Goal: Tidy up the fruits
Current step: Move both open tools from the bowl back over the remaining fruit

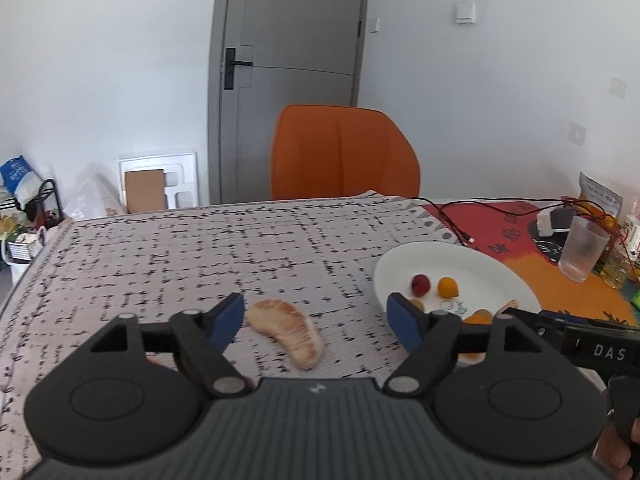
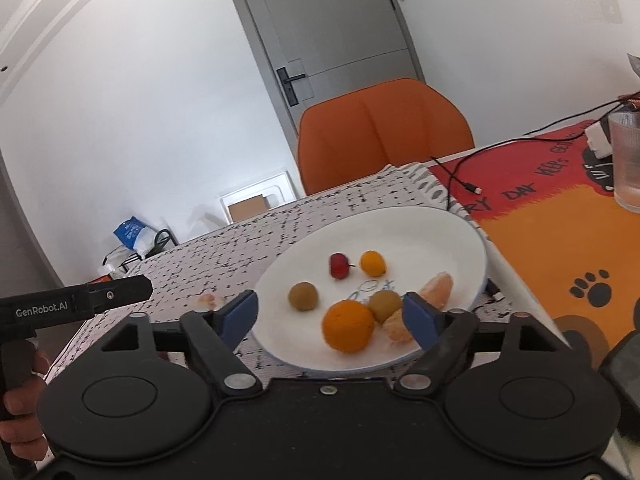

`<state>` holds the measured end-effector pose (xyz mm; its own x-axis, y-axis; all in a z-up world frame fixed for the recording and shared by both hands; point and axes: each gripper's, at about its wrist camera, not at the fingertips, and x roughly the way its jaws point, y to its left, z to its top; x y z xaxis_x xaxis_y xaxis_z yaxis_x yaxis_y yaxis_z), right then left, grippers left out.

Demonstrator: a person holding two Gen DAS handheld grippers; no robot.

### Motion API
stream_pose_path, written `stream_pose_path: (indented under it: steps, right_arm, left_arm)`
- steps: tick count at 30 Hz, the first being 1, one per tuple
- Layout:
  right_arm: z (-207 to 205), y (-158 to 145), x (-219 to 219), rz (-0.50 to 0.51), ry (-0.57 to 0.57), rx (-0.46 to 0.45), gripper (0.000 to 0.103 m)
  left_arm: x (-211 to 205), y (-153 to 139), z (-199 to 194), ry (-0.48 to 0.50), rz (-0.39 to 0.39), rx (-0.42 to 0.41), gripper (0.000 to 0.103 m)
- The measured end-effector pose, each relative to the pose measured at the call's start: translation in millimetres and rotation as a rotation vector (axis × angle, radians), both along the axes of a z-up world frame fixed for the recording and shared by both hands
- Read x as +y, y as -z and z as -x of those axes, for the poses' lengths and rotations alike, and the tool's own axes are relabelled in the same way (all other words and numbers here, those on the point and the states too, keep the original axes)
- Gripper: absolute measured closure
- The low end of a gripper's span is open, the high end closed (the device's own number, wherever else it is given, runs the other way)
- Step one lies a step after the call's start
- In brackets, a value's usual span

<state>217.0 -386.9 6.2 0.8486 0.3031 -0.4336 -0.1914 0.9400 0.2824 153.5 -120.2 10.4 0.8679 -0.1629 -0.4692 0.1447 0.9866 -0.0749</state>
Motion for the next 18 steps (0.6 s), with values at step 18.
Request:
stream_pose_path:
  steps: [18]
  right_arm:
    - [6,-3,42,-0.008,-0.055,-0.001,0.000]
  left_arm:
    - [63,-6,31,-0.147,0.004,-0.035,0.008]
